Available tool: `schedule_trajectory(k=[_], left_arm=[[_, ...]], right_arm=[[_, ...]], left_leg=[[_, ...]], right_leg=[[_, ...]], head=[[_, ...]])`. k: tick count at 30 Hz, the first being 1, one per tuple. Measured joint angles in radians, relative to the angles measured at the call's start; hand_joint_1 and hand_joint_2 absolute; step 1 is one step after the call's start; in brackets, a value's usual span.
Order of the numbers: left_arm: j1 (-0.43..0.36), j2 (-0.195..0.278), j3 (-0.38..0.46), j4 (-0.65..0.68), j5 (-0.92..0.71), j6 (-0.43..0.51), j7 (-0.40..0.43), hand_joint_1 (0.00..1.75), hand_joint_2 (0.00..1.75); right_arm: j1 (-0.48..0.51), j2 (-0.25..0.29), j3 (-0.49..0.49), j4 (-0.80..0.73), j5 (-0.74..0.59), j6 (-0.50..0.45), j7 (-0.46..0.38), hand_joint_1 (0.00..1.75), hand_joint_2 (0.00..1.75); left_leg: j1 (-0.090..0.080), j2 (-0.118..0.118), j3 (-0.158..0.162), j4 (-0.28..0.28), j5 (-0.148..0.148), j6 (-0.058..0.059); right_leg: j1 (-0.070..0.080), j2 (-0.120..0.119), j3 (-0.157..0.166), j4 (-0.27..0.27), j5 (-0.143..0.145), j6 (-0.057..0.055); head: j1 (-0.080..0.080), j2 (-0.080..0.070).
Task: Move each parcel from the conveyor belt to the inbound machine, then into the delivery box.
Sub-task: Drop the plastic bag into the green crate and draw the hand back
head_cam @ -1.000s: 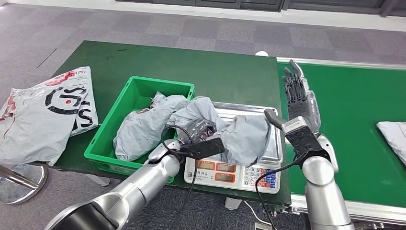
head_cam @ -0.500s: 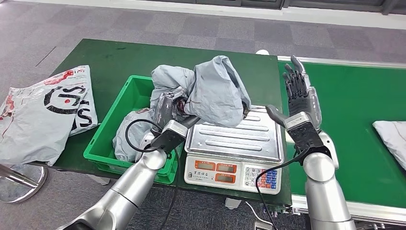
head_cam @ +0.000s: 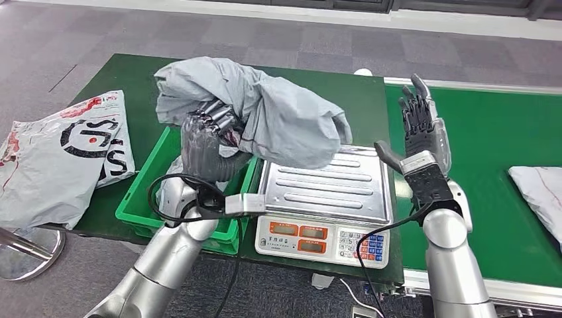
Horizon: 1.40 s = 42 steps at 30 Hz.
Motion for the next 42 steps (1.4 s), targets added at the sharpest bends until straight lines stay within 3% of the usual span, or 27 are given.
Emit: schedule_trajectory(k=[5, 12, 13, 16, 17, 19, 23, 24, 28, 33, 34, 35, 37, 38, 42], left_arm=[[-0.077, 0.001, 0.173, 0.166, -0.172, 0.0, 0.215, 1.75, 1.75], [-0.149, 0.043, 0.348, 0.364, -0.2, -0.004, 0.36, 1.71, 1.75], [-0.153, 0.05, 0.363, 0.381, -0.214, -0.013, 0.383, 1.59, 1.75], [-0.174, 0.073, 0.388, 0.44, -0.288, -0.11, 0.494, 0.94, 1.75], [-0.184, 0.08, 0.389, 0.466, -0.32, -0.17, 0.537, 0.81, 1.75], [-0.2, 0.091, 0.389, 0.515, -0.368, -0.295, 0.594, 0.73, 1.75], [-0.218, 0.094, 0.389, 0.597, -0.418, -0.477, 0.627, 0.76, 1.75], [-0.223, 0.094, 0.389, 0.614, -0.427, -0.505, 0.63, 0.85, 1.75], [-0.237, 0.092, 0.389, 0.658, -0.438, -0.544, 0.63, 1.5, 1.75], [-0.246, 0.086, 0.389, 0.682, -0.428, -0.588, 0.581, 1.54, 1.75], [-0.246, 0.084, 0.389, 0.685, -0.424, -0.592, 0.572, 1.45, 1.75], [-0.246, 0.082, 0.389, 0.687, -0.421, -0.594, 0.566, 1.2, 1.75], [-0.246, 0.079, 0.389, 0.692, -0.418, -0.596, 0.56, 0.49, 1.75], [-0.247, 0.078, 0.389, 0.694, -0.417, -0.596, 0.559, 0.22, 1.75], [-0.246, 0.075, 0.389, 0.7, -0.415, -0.579, 0.55, 0.03, 1.75]], right_arm=[[0.011, 0.002, -0.002, 0.0, 0.04, 0.003, 0.009, 0.0, 1.75], [0.017, 0.017, -0.005, 0.0, 0.081, 0.007, 0.012, 0.0, 1.75], [0.017, 0.018, -0.007, 0.0, 0.084, 0.008, 0.012, 0.0, 1.75], [0.019, 0.022, -0.019, -0.003, 0.095, 0.017, 0.017, 0.0, 1.75], [0.02, 0.024, -0.022, -0.005, 0.099, 0.023, 0.019, 0.0, 1.75], [0.021, 0.029, -0.025, -0.008, 0.108, 0.033, 0.021, 0.0, 1.75], [0.023, 0.04, -0.034, -0.009, 0.12, 0.046, 0.022, 0.0, 1.75], [0.023, 0.042, -0.036, -0.009, 0.122, 0.047, 0.022, 0.0, 1.75], [0.023, 0.048, -0.041, -0.009, 0.125, 0.048, 0.022, 0.0, 1.75], [0.022, 0.049, -0.041, -0.008, 0.124, 0.049, 0.021, 0.0, 1.75], [0.022, 0.049, -0.041, -0.008, 0.124, 0.049, 0.02, 0.0, 1.75], [0.022, 0.049, -0.041, -0.008, 0.124, 0.049, 0.02, 0.0, 1.75], [0.022, 0.049, -0.041, -0.008, 0.124, 0.049, 0.02, 0.0, 1.75], [0.022, 0.049, -0.041, -0.008, 0.124, 0.049, 0.019, 0.0, 1.75], [0.022, 0.049, -0.041, -0.008, 0.123, 0.048, 0.019, 0.0, 1.75]], left_leg=[[0.0, 0.003, 0.0, 0.0, 0.001, -0.001], [0.0, 0.003, 0.0, 0.0, 0.002, -0.003], [0.0, 0.003, 0.0, 0.0, 0.002, -0.003], [0.0, 0.003, 0.0, 0.0, 0.002, -0.003], [0.0, 0.003, 0.0, 0.0, 0.001, -0.003], [0.0, 0.003, 0.0, 0.0, 0.001, -0.003], [0.0, 0.003, 0.0, 0.0, 0.001, -0.003], [0.0, 0.003, 0.0, 0.0, 0.001, -0.003], [0.0, 0.003, 0.0, 0.0, 0.001, -0.003], [0.0, 0.003, 0.0, 0.0, 0.001, -0.003], [0.0, 0.003, 0.0, 0.0, 0.001, -0.003], [0.0, 0.003, 0.0, 0.0, 0.001, -0.003], [0.0, 0.003, 0.0, 0.0, 0.001, -0.003], [0.0, 0.003, 0.0, 0.0, 0.001, -0.003], [0.0, 0.003, 0.0, 0.0, 0.001, -0.003]], right_leg=[[0.0, 0.003, -0.001, 0.001, 0.001, -0.002], [0.0, 0.004, -0.003, 0.003, 0.002, -0.003], [0.0, 0.004, -0.003, 0.003, 0.002, -0.003], [0.0, 0.004, -0.003, 0.003, 0.001, -0.003], [0.0, 0.004, -0.003, 0.003, 0.001, -0.003], [0.0, 0.004, -0.003, 0.003, 0.001, -0.003], [0.0, 0.004, -0.004, 0.003, 0.001, -0.003], [0.0, 0.004, -0.004, 0.003, 0.001, -0.003], [0.0, 0.005, -0.004, 0.003, 0.001, -0.003], [0.0, 0.004, -0.004, 0.003, 0.001, -0.003], [0.0, 0.004, -0.004, 0.003, 0.001, -0.003], [0.0, 0.004, -0.003, 0.003, 0.001, -0.003], [0.0, 0.004, -0.003, 0.003, 0.001, -0.003], [0.0, 0.004, -0.003, 0.003, 0.001, -0.003], [0.0, 0.004, -0.003, 0.003, 0.001, -0.003]], head=[[0.0, 0.0], [0.0, 0.0], [0.0, 0.0], [0.0, 0.0], [0.0, 0.0], [0.0, 0.0], [0.0, 0.0], [0.0, 0.0], [0.0, 0.0], [0.0, 0.0], [0.0, 0.0], [0.0, 0.0], [0.0, 0.0], [0.0, 0.0], [0.0, 0.0]])
